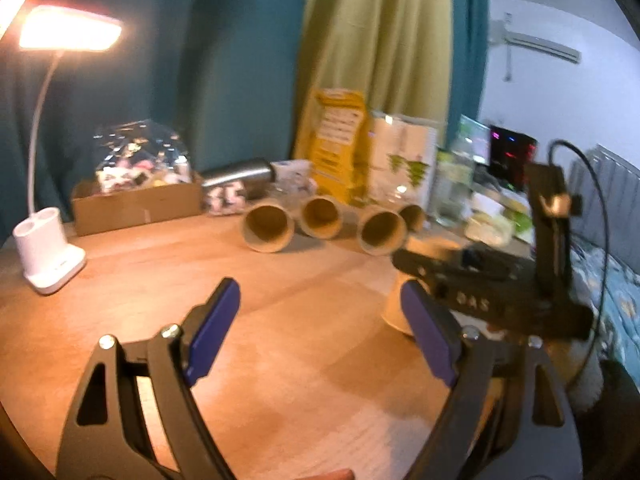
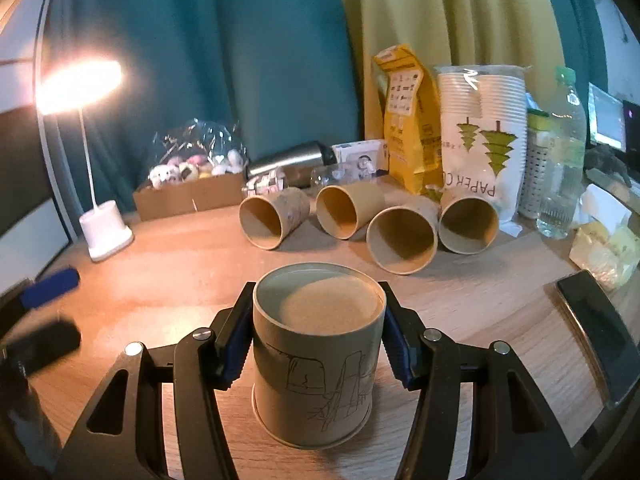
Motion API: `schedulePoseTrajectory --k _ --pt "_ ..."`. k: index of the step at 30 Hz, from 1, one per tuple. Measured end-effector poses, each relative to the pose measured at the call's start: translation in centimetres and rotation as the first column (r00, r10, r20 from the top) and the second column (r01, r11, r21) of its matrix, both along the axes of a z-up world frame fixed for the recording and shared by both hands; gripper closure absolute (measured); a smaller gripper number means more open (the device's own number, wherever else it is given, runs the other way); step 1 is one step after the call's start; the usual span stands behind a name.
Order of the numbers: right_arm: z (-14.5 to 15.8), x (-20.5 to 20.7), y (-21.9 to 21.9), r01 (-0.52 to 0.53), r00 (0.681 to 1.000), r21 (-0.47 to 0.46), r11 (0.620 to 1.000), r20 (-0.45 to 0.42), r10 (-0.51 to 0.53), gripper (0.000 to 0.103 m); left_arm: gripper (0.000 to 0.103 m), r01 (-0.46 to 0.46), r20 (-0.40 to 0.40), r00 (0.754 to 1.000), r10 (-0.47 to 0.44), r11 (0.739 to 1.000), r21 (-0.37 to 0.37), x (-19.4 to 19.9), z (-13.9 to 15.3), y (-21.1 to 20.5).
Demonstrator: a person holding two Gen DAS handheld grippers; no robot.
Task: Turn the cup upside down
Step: 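Open and withdraw the left tool while the right tool lowers the cup to the table, then open the right tool and pull it back from the cup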
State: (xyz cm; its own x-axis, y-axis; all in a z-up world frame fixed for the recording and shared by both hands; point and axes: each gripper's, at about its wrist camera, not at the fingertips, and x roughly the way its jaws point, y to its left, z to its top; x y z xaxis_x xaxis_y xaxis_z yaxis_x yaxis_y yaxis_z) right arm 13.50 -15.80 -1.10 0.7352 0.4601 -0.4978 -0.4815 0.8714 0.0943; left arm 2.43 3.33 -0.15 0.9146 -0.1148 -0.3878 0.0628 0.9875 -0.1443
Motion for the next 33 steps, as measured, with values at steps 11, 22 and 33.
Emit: schedulePoseTrajectory --k 11,22,33 --pt "-1.1 -0.1 2.2 0.009 0.999 -0.116 0.993 0.038 -0.005 0.043 0.019 -0.02 -0.039 0.999 0.021 1.0 0.009 0.7 -0.9 0.1" --pt "-1.1 -0.7 2.0 0.005 0.998 -0.106 0.994 0.057 0.001 0.027 0.019 -0.042 -0.026 0.999 0.043 0.999 0.032 0.3 -0.7 -0.4" --pt "1.0 -4.1 -1.2 0.051 0.999 -0.029 0.998 0.021 -0.05 0.027 0.019 -0.043 -0.002 0.999 0.043 0.996 0.081 -0.2 -0.5 -1.4"
